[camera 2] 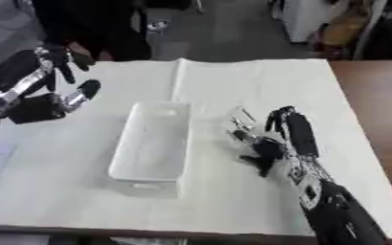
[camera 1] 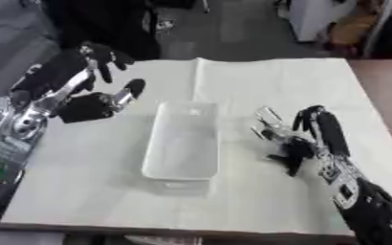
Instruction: Pick up objects on the table and place them in the box.
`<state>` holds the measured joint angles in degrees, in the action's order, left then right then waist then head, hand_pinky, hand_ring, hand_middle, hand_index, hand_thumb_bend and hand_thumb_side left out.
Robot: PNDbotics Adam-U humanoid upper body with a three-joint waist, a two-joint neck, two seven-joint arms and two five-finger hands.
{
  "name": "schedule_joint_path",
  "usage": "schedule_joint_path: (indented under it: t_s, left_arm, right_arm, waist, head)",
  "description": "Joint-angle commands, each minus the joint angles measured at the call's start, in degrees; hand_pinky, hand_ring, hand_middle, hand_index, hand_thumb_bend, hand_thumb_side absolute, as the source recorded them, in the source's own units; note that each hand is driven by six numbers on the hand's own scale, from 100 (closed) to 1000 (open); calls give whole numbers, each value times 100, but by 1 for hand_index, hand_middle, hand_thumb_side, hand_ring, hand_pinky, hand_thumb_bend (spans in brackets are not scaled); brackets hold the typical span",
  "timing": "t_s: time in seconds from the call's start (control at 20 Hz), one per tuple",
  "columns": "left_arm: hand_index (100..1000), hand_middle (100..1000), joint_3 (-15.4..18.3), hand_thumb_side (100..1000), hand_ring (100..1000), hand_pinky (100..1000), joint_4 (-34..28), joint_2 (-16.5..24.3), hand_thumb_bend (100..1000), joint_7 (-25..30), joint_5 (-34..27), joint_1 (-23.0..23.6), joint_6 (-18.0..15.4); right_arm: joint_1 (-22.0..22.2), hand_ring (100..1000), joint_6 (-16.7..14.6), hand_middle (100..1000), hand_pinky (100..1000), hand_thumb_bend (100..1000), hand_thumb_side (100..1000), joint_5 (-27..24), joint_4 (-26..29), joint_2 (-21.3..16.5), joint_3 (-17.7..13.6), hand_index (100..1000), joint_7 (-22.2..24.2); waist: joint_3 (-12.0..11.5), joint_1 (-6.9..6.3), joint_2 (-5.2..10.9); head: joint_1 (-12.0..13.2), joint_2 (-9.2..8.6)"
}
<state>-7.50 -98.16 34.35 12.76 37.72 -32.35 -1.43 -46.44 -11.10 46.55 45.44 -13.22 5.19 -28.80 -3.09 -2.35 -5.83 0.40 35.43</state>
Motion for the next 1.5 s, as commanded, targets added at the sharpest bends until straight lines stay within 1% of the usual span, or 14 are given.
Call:
schedule_joint_path:
  t_s: [0.05,0.15,0.2,0.3,0.35,0.55,0.65,0.75,0.9,1.05,1.3,1.4,1.45,1.5]
  left_arm:
    - [827,669,70,1000,556,329,-62,101,228,-4,-24,-58,-14]
    - [827,669,68,1000,557,330,-62,100,227,-2,-24,-57,-17]
    - [827,669,65,1000,557,330,-61,100,226,0,-26,-59,-20]
    - [827,670,61,1000,557,331,-63,97,226,4,-26,-68,-25]
    - [827,670,60,1000,557,331,-64,95,226,5,-26,-74,-27]
    - [826,670,58,1000,558,332,-71,91,226,5,-26,-99,-31]
    - [827,671,49,1000,558,333,-74,85,226,12,-27,-120,-37]
    - [827,671,41,1000,558,333,-78,78,226,19,-29,-141,-44]
    - [827,670,24,1000,557,332,-90,55,225,32,-33,-193,-58]
    - [827,669,12,1000,556,331,-100,37,225,44,-36,-238,-70]
    - [827,667,-3,1000,554,327,-100,30,223,64,-35,-271,-78]
    - [827,667,-6,1000,554,327,-97,28,223,69,-37,-269,-82]
    - [827,667,-6,1000,553,327,-97,26,223,71,-39,-266,-83]
    - [827,667,-7,1000,554,327,-96,25,223,73,-42,-264,-85]
  right_arm:
    - [-85,100,-69,224,100,825,604,-154,219,-146,16,355,10]
    - [-90,100,-31,224,100,850,664,-217,231,-153,25,385,63]
    - [-94,107,0,277,100,916,787,-215,220,-159,36,422,111]
    - [-112,220,191,370,100,998,944,44,155,-195,82,432,259]
    - [-119,326,307,447,181,1000,1000,240,111,-200,99,427,353]
    - [-181,553,584,595,584,1000,1000,823,-77,-181,97,490,986]
    - [-234,586,613,624,674,1000,1000,1076,-154,-197,100,568,1292]
    - [-287,583,615,623,699,1000,1000,1307,-205,-203,75,531,1476]
    - [-384,577,601,613,723,1000,1000,1622,-300,-212,53,381,1588]
    - [-464,553,629,589,706,982,1000,1874,-441,-216,-15,330,1552]
    - [-540,507,732,560,630,876,1000,2178,-733,-244,-136,413,1417]
    - [-545,436,790,506,466,839,1000,2212,-781,-241,-178,429,1325]
    - [-547,319,816,430,201,796,963,2184,-785,-239,-204,431,1238]
    - [-546,262,821,372,100,784,926,2138,-788,-236,-219,405,1143]
  waist:
    - [9,-7,122]
    - [9,-13,119]
    - [6,-15,116]
    - [-4,-21,106]
    - [-11,-25,100]
    - [-46,-33,68]
    - [-77,-32,45]
    - [-105,-30,26]
    - [-183,-17,-25]
    - [-260,8,-75]
    - [-341,72,-142]
    - [-344,86,-150]
    - [-344,88,-152]
    - [-345,88,-152]
  head:
    - [56,-46]
    - [57,-45]
    - [56,-46]
    - [57,-54]
    - [58,-60]
    - [73,-83]
    - [88,-124]
    - [99,-163]
    - [111,-272]
    - [117,-368]
    - [165,-475]
    - [173,-464]
    - [175,-457]
    - [174,-451]
